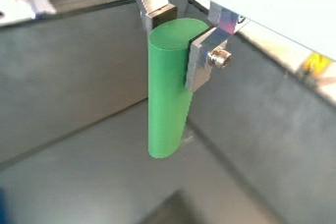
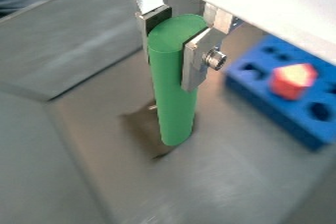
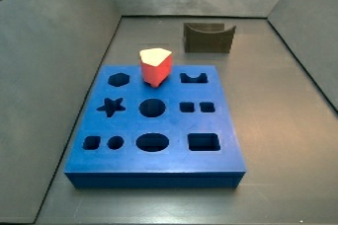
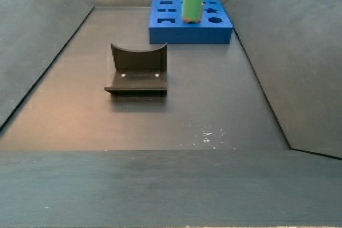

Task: Pick up the oval object. Move up. Move to above the board. Insert the oval object.
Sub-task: Move to above the board.

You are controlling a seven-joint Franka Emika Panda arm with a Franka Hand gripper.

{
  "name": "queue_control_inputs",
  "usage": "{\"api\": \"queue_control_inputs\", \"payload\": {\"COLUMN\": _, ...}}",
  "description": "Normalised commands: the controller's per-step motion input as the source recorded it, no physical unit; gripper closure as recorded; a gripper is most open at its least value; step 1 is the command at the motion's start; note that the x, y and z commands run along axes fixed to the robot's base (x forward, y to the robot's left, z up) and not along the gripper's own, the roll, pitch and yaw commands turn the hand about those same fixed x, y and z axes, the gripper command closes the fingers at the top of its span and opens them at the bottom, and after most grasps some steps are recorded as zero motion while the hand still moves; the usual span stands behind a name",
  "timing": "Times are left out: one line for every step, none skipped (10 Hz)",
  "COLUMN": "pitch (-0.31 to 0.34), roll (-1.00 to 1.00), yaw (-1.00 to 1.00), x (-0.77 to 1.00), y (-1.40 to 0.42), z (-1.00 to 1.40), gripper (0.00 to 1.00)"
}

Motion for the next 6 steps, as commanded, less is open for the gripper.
{"api": "queue_control_inputs", "payload": {"pitch": 0.389, "roll": -0.32, "yaw": -0.64, "x": 0.0, "y": -1.0, "z": 0.1, "gripper": 1.0}}
{"api": "queue_control_inputs", "payload": {"pitch": 0.3, "roll": -0.29, "yaw": -0.41, "x": 0.0, "y": -1.0, "z": 0.1, "gripper": 1.0}}
{"api": "queue_control_inputs", "payload": {"pitch": 0.205, "roll": -0.15, "yaw": -0.17, "x": 0.01, "y": -1.0, "z": 0.09, "gripper": 1.0}}
{"api": "queue_control_inputs", "payload": {"pitch": 0.154, "roll": -0.08, "yaw": -0.05, "x": 0.01, "y": -1.0, "z": 0.1, "gripper": 1.0}}
{"api": "queue_control_inputs", "payload": {"pitch": 0.129, "roll": -0.03, "yaw": -0.03, "x": 0.02, "y": -1.0, "z": 0.1, "gripper": 1.0}}
{"api": "queue_control_inputs", "payload": {"pitch": 0.115, "roll": -0.02, "yaw": -0.02, "x": 0.02, "y": -1.0, "z": 0.1, "gripper": 1.0}}
